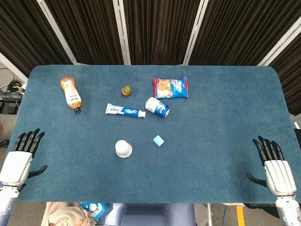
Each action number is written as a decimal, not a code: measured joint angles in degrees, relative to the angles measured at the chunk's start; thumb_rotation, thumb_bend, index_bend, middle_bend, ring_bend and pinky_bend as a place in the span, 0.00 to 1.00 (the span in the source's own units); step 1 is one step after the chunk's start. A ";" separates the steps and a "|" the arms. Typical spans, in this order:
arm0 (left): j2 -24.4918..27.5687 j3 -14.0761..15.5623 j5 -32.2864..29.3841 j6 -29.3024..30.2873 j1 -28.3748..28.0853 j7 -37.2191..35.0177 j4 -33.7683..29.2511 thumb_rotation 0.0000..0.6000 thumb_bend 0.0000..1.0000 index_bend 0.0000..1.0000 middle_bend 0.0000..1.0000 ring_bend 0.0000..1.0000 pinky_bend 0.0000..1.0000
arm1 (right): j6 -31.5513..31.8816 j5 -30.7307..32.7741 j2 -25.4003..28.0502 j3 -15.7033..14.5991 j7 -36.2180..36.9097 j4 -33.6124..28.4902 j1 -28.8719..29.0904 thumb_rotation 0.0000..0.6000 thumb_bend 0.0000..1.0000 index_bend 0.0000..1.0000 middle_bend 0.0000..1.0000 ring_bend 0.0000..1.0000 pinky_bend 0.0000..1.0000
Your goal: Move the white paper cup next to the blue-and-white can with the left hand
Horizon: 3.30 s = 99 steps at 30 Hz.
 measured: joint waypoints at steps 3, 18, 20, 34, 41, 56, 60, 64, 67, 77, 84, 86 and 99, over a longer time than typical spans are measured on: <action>-0.01 0.02 0.17 0.09 0.01 0.17 -0.04 1.00 0.00 0.00 0.00 0.00 0.00 | 0.06 0.05 0.03 0.01 0.23 0.04 -0.05 1.00 0.07 0.00 0.00 0.00 0.00; 0.48 0.60 3.15 -1.11 -1.30 1.37 -0.33 1.00 0.00 0.00 0.00 0.00 0.01 | -0.36 0.35 0.05 0.04 0.04 -0.24 0.05 1.00 0.07 0.00 0.00 0.00 0.00; 0.94 0.62 4.36 -2.43 -2.49 2.29 -0.79 1.00 0.01 0.00 0.00 0.00 0.02 | -0.32 0.40 0.11 0.03 0.13 -0.30 -0.01 1.00 0.07 0.00 0.00 0.00 0.00; 2.06 -4.24 -1.88 -21.91 -15.84 11.53 -13.11 1.00 0.07 0.02 0.12 0.07 0.20 | 0.22 0.54 0.47 -0.04 1.14 0.21 -0.49 1.00 0.07 0.00 0.00 0.00 0.00; -2.02 -7.96 -11.85 -28.75 -22.60 20.18 -15.95 1.00 0.10 0.08 0.21 0.16 0.27 | 0.33 0.78 0.67 0.04 1.91 0.33 -0.66 1.00 0.07 0.00 0.00 0.00 0.00; -11.22 -8.87 -28.27 -31.70 -31.81 35.03 -15.53 1.00 0.10 0.14 0.25 0.19 0.31 | 0.08 0.61 0.85 -0.02 2.72 0.25 -0.57 1.00 0.07 0.00 0.00 0.00 0.00; -13.49 -8.62 -30.71 -30.63 -33.62 37.05 -14.32 1.00 0.10 0.14 0.25 0.19 0.31 | -0.09 0.59 0.85 -0.01 2.81 0.16 -0.47 1.00 0.07 0.00 0.00 0.00 0.00; -15.25 -8.45 -32.52 -29.56 -34.91 37.99 -12.96 1.00 0.11 0.14 0.25 0.19 0.31 | -0.33 0.66 0.92 -0.03 2.89 0.00 -0.39 1.00 0.07 0.00 0.00 0.00 0.00; -16.20 -8.22 -33.81 -28.97 -35.63 38.46 -12.21 1.00 0.14 0.16 0.26 0.20 0.31 | -0.41 0.72 0.95 -0.01 2.96 -0.07 -0.36 1.00 0.07 0.00 0.00 0.00 0.00; -17.46 -6.85 -36.76 -27.41 -37.44 39.07 -10.63 1.00 0.19 0.30 0.39 0.30 0.37 | -0.50 0.78 0.95 0.04 3.03 -0.13 -0.31 1.00 0.07 0.00 0.00 0.00 0.00; -17.83 -6.46 -35.98 -26.59 -37.85 37.79 -10.28 1.00 0.20 0.30 0.40 0.31 0.37 | -0.50 0.73 0.96 0.00 2.96 -0.14 -0.31 1.00 0.07 0.00 0.00 0.00 0.00; -17.76 -6.27 -35.58 -26.34 -37.94 37.39 -10.42 1.00 0.20 0.30 0.40 0.31 0.37 | -0.52 0.75 0.98 0.00 2.99 -0.16 -0.31 1.00 0.07 0.00 0.00 0.00 0.00; -17.04 -8.60 -32.16 -24.36 -39.15 33.77 -12.91 1.00 0.20 0.30 0.39 0.31 0.37 | -0.53 0.75 1.01 0.01 3.04 -0.28 -0.30 1.00 0.07 0.00 0.00 0.00 0.00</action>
